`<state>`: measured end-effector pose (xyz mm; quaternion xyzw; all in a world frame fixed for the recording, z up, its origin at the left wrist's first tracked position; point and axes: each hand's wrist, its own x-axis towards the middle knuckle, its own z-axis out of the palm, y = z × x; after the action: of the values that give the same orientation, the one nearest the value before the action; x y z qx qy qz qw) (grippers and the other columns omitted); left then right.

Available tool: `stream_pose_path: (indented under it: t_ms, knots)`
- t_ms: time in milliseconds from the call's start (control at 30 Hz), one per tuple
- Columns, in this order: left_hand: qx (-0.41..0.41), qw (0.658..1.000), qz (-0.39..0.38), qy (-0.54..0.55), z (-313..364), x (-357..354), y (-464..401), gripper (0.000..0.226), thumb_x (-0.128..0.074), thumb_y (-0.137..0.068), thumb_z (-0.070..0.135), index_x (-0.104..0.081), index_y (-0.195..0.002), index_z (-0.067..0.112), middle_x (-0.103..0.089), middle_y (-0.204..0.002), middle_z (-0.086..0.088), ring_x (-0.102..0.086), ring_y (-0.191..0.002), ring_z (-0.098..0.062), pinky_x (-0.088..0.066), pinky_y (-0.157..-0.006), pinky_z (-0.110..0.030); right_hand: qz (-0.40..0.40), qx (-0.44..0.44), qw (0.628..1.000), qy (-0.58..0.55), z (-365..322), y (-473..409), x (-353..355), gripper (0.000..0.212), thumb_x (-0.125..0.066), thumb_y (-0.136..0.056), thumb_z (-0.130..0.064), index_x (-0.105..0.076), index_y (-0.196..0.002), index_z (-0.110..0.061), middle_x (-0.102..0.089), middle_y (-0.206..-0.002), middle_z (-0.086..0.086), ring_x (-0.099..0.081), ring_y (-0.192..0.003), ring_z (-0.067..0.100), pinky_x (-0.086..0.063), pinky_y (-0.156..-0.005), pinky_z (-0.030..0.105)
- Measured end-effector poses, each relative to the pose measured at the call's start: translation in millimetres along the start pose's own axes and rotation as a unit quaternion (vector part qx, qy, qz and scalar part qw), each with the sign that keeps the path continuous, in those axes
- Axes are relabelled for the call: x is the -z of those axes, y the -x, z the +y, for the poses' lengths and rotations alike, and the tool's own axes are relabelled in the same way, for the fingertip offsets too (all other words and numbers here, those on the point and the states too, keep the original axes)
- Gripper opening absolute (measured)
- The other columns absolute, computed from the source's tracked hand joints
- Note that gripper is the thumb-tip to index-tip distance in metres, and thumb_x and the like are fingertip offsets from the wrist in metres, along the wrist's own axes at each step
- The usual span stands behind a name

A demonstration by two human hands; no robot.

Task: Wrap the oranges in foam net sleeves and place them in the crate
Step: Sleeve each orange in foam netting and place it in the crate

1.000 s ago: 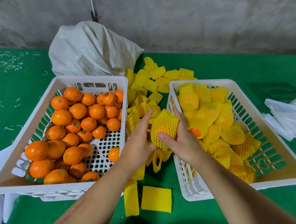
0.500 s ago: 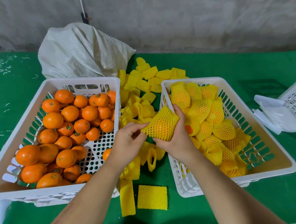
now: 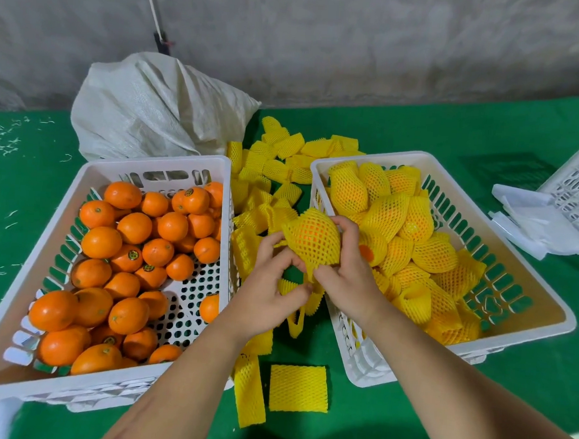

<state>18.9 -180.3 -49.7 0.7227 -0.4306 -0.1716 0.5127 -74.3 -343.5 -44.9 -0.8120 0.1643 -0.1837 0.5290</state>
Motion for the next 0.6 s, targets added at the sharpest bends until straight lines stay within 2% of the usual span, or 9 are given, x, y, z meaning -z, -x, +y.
stream_pose_path:
  t_ms: [100, 133, 200, 300, 333, 400, 433, 500, 600]
  knots:
    - [0.061, 0.997, -0.050, 0.012, 2, 2, 1, 0.027, -0.063, -0.082, 0.039, -0.063, -0.108, 0.033, -0.024, -0.157, 0.012, -0.009, -0.158, -0.007, -0.028, -0.125, -0.041, -0.041, 0.004, 0.999, 0.007, -1, 3, 1, 0.087, -0.063, -0.079, -0.070, -0.011, -0.147, -0.057, -0.044, -0.145, -0.005, -0.055, -0.122, 0.015, -0.054, -0.092, 0.039]
    - [0.073, 0.996, -0.052, 0.012, 3, 3, 2, 0.029, -0.060, -0.081, 0.042, -0.065, -0.109, 0.034, -0.023, -0.158, 0.012, -0.005, -0.158, -0.005, -0.029, -0.124, -0.041, -0.046, 0.004, 0.999, 0.022, -3, 3, -1, 0.091, -0.062, -0.077, -0.079, -0.008, -0.147, -0.060, -0.040, -0.151, -0.006, -0.052, -0.127, 0.015, -0.052, -0.096, 0.036]
    - [0.075, 0.996, -0.046, 0.033, 8, 6, 4, 0.035, -0.058, -0.079, 0.047, -0.069, -0.108, 0.031, -0.025, -0.158, 0.013, -0.005, -0.157, -0.002, -0.029, -0.121, -0.033, -0.013, 0.001, 0.999, 0.031, -8, 4, -5, 0.093, -0.067, -0.070, -0.085, -0.010, -0.142, -0.065, -0.041, -0.146, -0.014, -0.053, -0.124, 0.010, -0.052, -0.090, 0.028]
    - [0.042, 0.996, -0.035, 0.076, 17, 10, 5, 0.025, -0.061, -0.087, 0.036, -0.074, -0.106, 0.025, -0.038, -0.159, 0.010, -0.026, -0.153, -0.001, -0.033, -0.111, -0.014, 0.083, 0.009, 0.996, -0.031, -10, 9, -1, 0.079, -0.077, -0.076, -0.069, -0.030, -0.137, -0.053, -0.049, -0.127, -0.023, -0.058, -0.114, 0.005, -0.054, -0.079, 0.024]
    - [0.028, 0.996, -0.023, 0.079, 16, 12, 5, 0.017, -0.062, -0.094, 0.025, -0.074, -0.105, 0.025, -0.047, -0.154, 0.009, -0.035, -0.149, -0.002, -0.037, -0.109, -0.015, 0.117, 0.008, 0.992, -0.052, -6, 14, 4, 0.077, -0.079, -0.079, -0.060, -0.032, -0.138, -0.048, -0.050, -0.126, -0.022, -0.059, -0.113, 0.006, -0.054, -0.079, 0.025]
    - [0.005, 0.997, 0.036, 0.069, 10, 17, 8, 0.023, -0.060, -0.102, 0.005, -0.074, -0.106, 0.022, -0.061, -0.141, 0.006, -0.051, -0.138, -0.008, -0.046, -0.108, -0.025, 0.189, -0.010, 0.981, -0.051, 5, 33, 15, 0.079, -0.079, -0.080, -0.047, -0.032, -0.143, -0.046, -0.049, -0.127, -0.022, -0.056, -0.116, 0.008, -0.054, -0.084, 0.031]
    - [0.005, 0.995, 0.075, 0.070, 7, 21, 10, 0.028, -0.058, -0.103, -0.001, -0.074, -0.106, 0.021, -0.065, -0.136, 0.006, -0.056, -0.134, -0.010, -0.049, -0.105, -0.025, 0.231, -0.025, 0.973, -0.005, 10, 42, 21, 0.079, -0.075, -0.078, -0.046, -0.031, -0.144, -0.048, -0.047, -0.132, -0.022, -0.050, -0.123, 0.012, -0.052, -0.091, 0.038]
    - [0.032, 0.983, 0.150, 0.104, 2, 27, 12, 0.030, -0.055, -0.105, -0.001, -0.073, -0.108, 0.022, -0.069, -0.127, 0.005, -0.061, -0.126, -0.008, -0.050, -0.097, -0.016, 0.272, -0.067, 0.947, 0.157, 16, 54, 31, 0.079, -0.062, -0.074, -0.053, -0.028, -0.145, -0.050, -0.037, -0.149, -0.017, -0.029, -0.140, 0.021, -0.036, -0.108, 0.054]
    - [0.077, 0.973, 0.178, 0.123, -2, 28, 9, 0.023, -0.056, -0.107, 0.005, -0.072, -0.113, 0.021, -0.071, -0.119, 0.004, -0.065, -0.112, -0.003, -0.049, -0.088, -0.011, 0.173, -0.139, 0.923, 0.315, 14, 56, 29, 0.080, -0.049, -0.077, -0.063, -0.027, -0.151, -0.041, -0.017, -0.165, -0.004, -0.008, -0.151, 0.028, -0.014, -0.116, 0.061]
